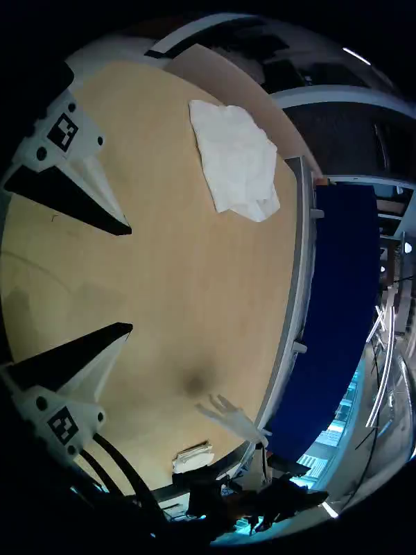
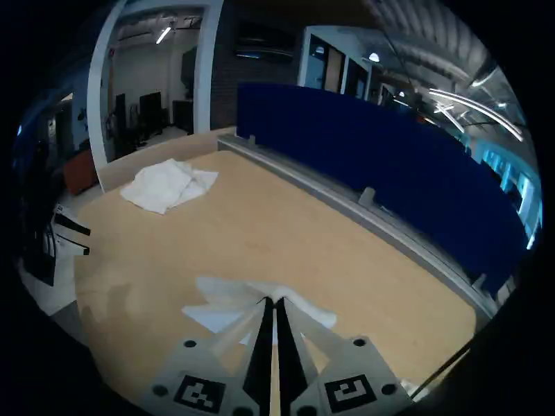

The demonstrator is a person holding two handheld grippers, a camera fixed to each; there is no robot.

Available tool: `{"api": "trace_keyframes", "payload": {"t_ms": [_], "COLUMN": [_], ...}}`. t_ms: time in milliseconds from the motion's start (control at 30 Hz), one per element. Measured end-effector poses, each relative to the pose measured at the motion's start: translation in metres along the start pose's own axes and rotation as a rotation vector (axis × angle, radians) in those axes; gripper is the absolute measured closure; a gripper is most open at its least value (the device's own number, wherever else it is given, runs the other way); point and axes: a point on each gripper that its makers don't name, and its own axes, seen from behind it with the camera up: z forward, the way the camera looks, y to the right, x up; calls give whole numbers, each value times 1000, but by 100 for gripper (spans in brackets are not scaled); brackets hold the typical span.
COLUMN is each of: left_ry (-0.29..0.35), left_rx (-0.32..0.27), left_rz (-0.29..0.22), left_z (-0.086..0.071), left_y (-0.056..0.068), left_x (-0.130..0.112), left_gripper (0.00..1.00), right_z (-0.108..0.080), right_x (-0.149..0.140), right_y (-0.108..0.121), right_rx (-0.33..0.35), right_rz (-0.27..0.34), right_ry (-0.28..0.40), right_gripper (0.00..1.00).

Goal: Fold towel

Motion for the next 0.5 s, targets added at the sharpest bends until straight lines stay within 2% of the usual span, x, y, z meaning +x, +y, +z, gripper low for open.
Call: {"api": "trace_keyframes", "payload": {"t_ms": [200, 500], "left_ry": [-8, -20], "left_rx": [-4, -7], "left_rz": [6, 24], "left_z": [5, 11], "left_y": [8, 22], "left_x": [2, 4], "left_gripper": [6, 6], "right_z": [-22, -46], "right_x": [-14, -37], "right_y": [50, 121], "right_rx": [-43, -104], "right_rz": [14, 91], "right_ry": [-17, -22], "right_gripper": [97, 97]}}
